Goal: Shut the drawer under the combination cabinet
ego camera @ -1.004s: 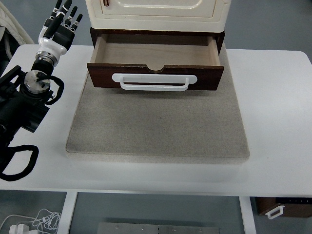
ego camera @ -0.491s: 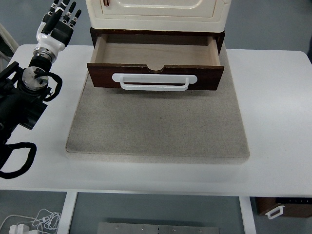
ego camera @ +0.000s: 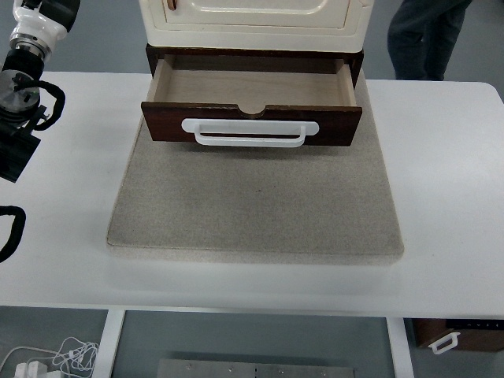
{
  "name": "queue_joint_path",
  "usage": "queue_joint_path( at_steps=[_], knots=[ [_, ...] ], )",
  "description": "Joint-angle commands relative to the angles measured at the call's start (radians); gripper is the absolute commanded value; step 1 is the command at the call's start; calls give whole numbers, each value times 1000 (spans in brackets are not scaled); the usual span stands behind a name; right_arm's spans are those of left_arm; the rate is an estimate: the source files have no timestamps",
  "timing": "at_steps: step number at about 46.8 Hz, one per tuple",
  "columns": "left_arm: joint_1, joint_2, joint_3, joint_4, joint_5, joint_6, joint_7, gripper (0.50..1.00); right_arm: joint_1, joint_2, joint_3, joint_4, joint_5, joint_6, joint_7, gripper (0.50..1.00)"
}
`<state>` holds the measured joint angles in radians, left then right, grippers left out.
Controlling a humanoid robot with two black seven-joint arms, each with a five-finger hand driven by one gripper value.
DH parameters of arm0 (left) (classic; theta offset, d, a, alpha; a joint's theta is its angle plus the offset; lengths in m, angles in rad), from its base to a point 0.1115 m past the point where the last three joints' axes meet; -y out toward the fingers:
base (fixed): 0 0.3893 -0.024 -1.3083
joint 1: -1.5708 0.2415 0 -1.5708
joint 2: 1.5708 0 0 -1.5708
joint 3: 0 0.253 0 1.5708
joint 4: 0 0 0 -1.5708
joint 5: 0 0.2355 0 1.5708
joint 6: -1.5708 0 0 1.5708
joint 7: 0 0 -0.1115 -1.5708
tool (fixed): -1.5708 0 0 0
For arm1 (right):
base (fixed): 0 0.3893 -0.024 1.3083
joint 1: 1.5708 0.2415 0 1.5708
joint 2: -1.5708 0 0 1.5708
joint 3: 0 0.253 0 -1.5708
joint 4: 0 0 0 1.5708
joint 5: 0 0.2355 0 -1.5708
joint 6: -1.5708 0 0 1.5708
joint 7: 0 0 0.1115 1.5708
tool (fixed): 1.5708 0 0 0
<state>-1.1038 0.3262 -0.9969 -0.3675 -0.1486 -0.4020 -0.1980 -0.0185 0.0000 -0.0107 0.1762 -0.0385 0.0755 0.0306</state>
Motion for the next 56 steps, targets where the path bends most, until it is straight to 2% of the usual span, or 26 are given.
queue_joint_path(
  at_steps=[1, 14, 18, 29, 41, 51, 56],
  knots=[
    [-28, 39, 3, -31, 1, 0, 0, 1000, 0, 0, 0, 0, 0, 0, 0, 952],
    [-97, 134, 3, -142, 95, 5, 0, 1000, 0, 0, 0, 0, 0, 0, 0, 952],
    [-103, 171, 3, -226, 104, 25, 0, 1000, 2, 0, 0, 0, 0, 1, 0, 952],
    [-111, 251, 7, -523, 184, 136, 3, 1000, 0, 0, 0, 0, 0, 1, 0, 952],
    [-102, 254, 15, -732, 285, 210, 9, 1000, 0, 0, 0, 0, 0, 1, 0, 952],
    [-102, 280, 152, -944, 299, 307, 9, 1000, 0, 0, 0, 0, 0, 1, 0, 952],
    [-102, 274, 221, -999, 354, 318, 8, 1000, 0, 0, 0, 0, 0, 0, 0, 952]
  ],
)
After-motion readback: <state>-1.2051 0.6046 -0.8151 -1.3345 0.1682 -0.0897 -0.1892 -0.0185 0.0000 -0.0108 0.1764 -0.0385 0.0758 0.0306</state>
